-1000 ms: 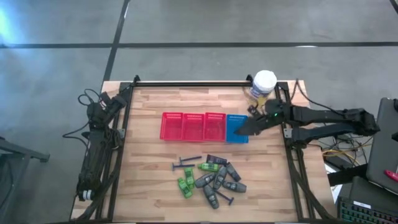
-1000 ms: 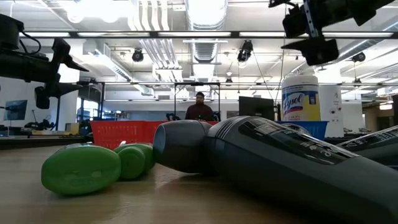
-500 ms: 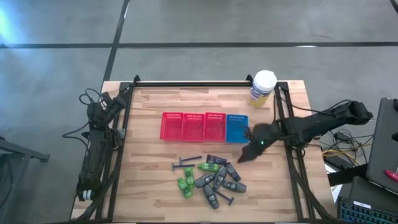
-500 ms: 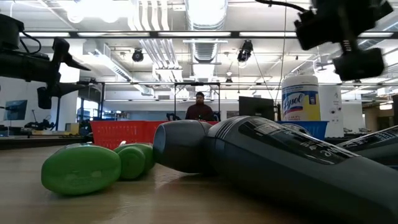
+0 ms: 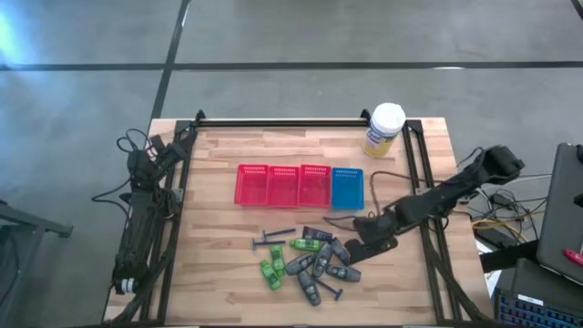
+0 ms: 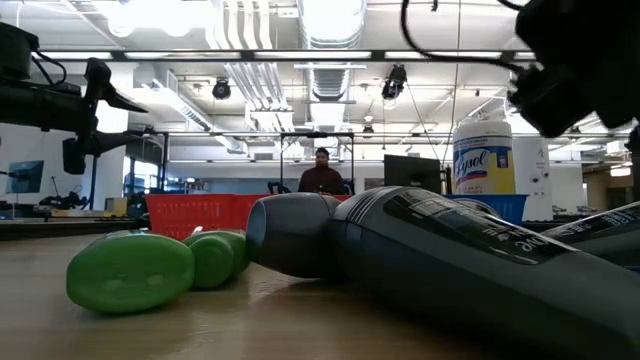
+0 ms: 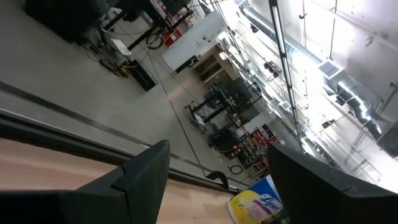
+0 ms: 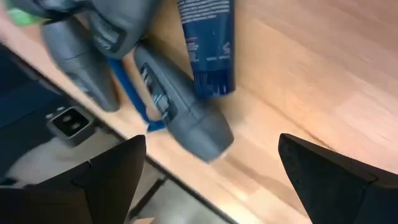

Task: Pick & Place Travel size toiletries
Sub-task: Put the dark blue shave cream into the blue bin

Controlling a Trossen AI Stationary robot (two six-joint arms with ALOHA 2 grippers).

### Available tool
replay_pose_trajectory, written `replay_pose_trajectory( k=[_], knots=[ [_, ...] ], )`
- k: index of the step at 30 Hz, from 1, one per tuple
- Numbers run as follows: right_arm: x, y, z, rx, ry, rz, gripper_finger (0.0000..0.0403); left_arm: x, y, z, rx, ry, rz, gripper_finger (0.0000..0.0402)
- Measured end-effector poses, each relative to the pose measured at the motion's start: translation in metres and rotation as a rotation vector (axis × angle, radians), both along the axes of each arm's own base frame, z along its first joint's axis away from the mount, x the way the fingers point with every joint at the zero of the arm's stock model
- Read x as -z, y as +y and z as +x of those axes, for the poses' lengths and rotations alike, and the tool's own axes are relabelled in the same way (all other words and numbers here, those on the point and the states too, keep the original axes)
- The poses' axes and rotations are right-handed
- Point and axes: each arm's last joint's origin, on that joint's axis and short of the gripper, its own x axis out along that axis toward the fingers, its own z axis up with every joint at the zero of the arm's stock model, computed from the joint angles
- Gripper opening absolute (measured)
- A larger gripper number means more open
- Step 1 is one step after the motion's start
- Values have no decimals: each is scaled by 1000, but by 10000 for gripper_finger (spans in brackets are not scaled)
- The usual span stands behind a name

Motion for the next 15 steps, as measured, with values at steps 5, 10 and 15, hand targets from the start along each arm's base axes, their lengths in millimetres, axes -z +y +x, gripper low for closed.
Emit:
replay_pose_trajectory(
  k=[5,10,15],
  knots=[
    [9,11,26,-55,87,-69,364,0,0,0,4,29,18,273],
    [-2,19,47,-154,246,-296,364,1,0,0,5,42,22,273],
    [-9,23,65,-208,296,-421,364,1,0,0,5,59,35,273]
  ],
)
